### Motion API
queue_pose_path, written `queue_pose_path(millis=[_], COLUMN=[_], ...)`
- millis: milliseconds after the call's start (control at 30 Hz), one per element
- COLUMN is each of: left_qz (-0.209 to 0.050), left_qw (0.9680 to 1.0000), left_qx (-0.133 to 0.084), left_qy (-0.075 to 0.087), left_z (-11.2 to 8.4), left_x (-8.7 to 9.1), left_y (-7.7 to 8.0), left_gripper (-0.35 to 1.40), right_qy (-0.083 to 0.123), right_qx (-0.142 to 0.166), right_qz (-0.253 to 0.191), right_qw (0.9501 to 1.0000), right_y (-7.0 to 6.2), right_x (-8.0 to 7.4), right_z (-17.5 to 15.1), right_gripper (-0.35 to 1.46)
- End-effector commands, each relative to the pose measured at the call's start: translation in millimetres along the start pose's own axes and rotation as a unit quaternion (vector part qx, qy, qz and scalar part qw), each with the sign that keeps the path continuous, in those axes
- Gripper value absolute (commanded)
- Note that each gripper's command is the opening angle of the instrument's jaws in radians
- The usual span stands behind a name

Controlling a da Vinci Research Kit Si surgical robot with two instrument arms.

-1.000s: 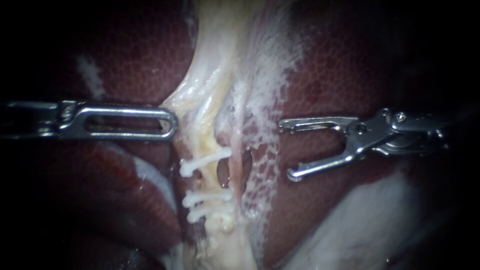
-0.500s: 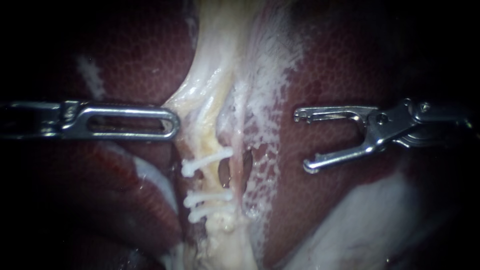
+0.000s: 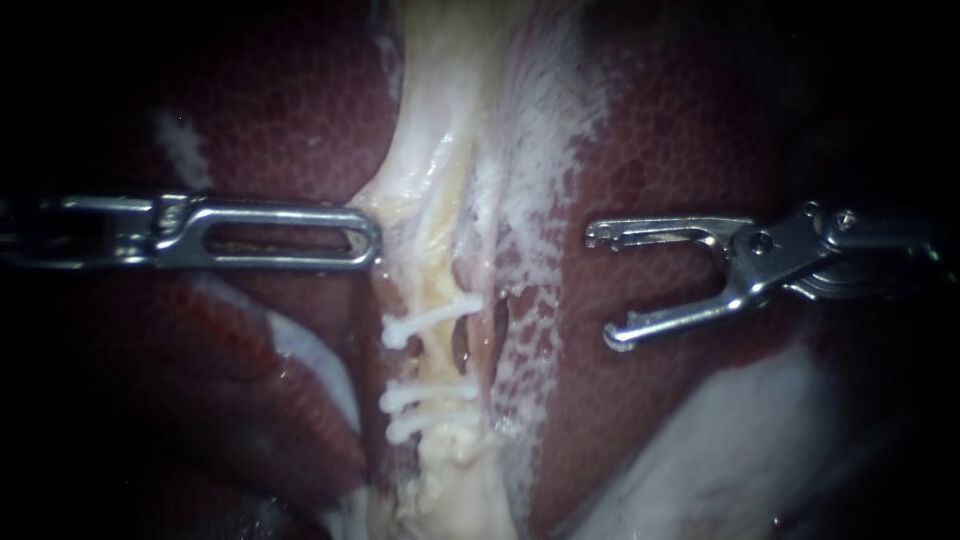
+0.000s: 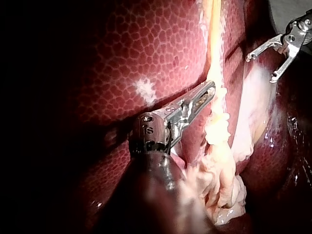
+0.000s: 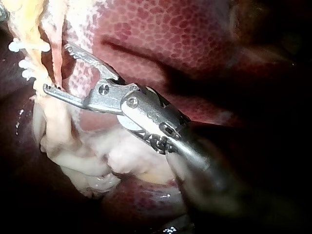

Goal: Going back third clip left tube

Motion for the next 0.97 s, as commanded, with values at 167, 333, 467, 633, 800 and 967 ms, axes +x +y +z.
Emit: queue_pose_path(millis=[167,333,467,633,800,967], left_qz=[0.002,0.003,0.002,0.003,0.003,0.003], left_qw=[1.0,1.0,1.0,0.9999,0.9999,0.9999], left_qx=[0.001,0.001,0.001,0.001,0.001,0.001], left_qy=[0.007,0.008,0.009,0.01,0.01,0.01], left_z=[1.0,1.4,1.5,1.5,1.5,1.5], left_x=[0.7,0.9,0.9,0.8,0.9,0.9], left_y=[-0.2,-0.2,-0.2,0.0,0.0,0.0], left_gripper=[-0.35,-0.35,-0.35,-0.35,-0.35,-0.35], right_qy=[0.0,0.0,0.0,0.0,0.0,0.0], right_qx=[0.0,0.0,0.0,0.0,0.0,0.0], right_qz=[0.0,0.0,0.0,0.0,0.0,0.0], right_qw=[1.0,1.0,1.0,1.0,1.0,1.0], right_y=[0.0,0.0,-0.1,-0.2,-0.2,-0.2], right_x=[0.0,0.0,0.1,0.1,0.1,0.1], right_z=[0.0,0.0,0.0,0.0,0.0,0.0], right_gripper=[0.6,0.6,0.6,0.6,0.6,0.6])
